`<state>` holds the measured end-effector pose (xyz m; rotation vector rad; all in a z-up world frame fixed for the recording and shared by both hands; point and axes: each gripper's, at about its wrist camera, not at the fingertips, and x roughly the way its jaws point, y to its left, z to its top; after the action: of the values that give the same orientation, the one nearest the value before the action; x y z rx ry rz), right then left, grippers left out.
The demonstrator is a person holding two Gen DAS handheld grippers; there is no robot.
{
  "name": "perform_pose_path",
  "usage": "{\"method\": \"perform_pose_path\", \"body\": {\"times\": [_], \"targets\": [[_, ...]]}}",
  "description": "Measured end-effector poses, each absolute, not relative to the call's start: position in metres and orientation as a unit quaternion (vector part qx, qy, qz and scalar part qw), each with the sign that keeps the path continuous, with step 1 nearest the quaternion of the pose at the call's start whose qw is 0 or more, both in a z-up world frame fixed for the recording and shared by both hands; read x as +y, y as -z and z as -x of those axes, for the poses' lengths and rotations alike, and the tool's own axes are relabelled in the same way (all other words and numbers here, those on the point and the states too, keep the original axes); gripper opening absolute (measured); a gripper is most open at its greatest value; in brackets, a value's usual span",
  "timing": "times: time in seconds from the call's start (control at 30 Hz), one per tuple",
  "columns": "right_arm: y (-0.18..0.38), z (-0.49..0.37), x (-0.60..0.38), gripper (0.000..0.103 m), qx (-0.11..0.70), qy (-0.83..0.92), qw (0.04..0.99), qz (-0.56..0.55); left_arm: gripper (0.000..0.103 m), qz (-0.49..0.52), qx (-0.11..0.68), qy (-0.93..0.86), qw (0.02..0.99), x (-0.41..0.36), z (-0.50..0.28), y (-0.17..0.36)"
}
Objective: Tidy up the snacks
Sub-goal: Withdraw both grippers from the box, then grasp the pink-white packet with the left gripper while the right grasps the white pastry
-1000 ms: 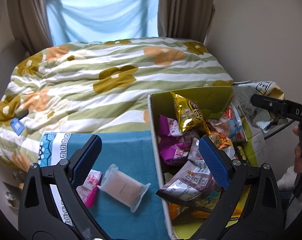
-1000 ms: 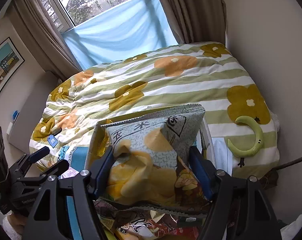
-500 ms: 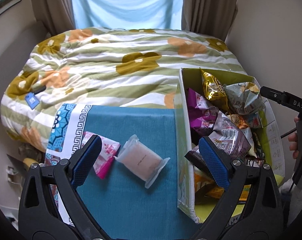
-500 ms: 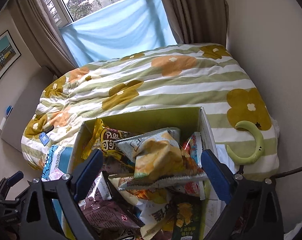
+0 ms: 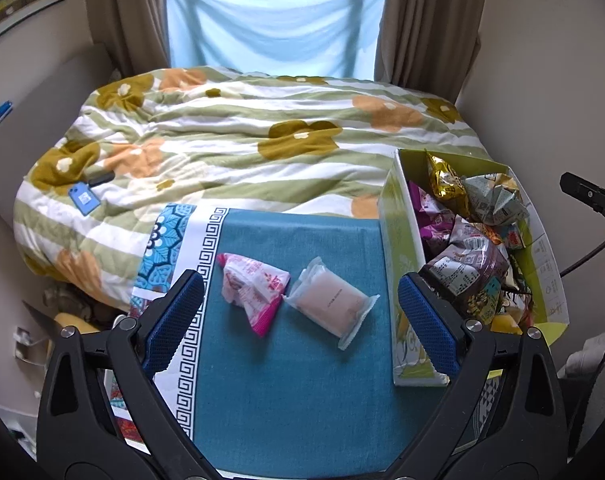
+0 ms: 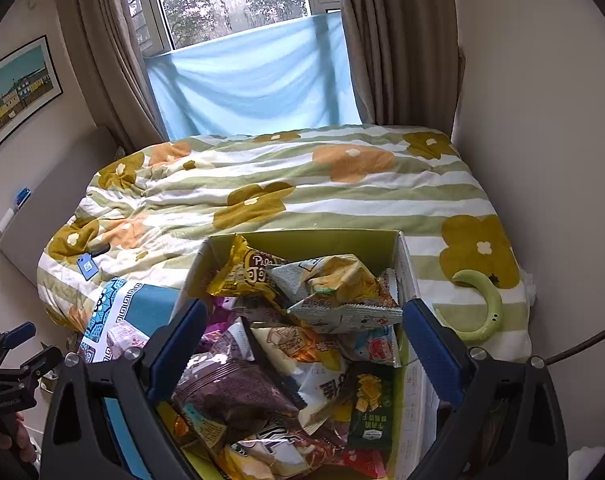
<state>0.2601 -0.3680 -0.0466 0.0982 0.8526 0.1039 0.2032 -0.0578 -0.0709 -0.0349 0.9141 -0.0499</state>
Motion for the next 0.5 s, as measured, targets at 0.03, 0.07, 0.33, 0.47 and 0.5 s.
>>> {"method": "perform_pose_path", "body": {"times": [0.03,0.07,0.33,0.47,0.5], "targets": [[0.044,-0.253,-0.362,0.098,0.408,-0.05,0.91,-0.048,0.097,0.02,0.442,0.028,0.896,-0.05,-0.2,0.07],[0.041,-0.246,-0.355,0.098,0.404,-0.05,0.912,-0.049,0.097,0.021,0.442,0.032,0.896,-0.042,-0.197,0.069],[0.029,-0.207,-0.282,0.098,0.403,-0.056,0.913,-0.046,0.097,0.026,0.443,0.059,0.894,0.026,-0.182,0.068],[0.03,-0.196,-0.242,0.098,0.402,-0.058,0.912,-0.052,0.097,0.017,0.449,0.08,0.89,0.053,-0.186,0.073],[0.031,-0.194,-0.233,0.098,0.402,-0.06,0.912,-0.052,0.097,0.014,0.452,0.085,0.888,0.059,-0.189,0.075]]}}
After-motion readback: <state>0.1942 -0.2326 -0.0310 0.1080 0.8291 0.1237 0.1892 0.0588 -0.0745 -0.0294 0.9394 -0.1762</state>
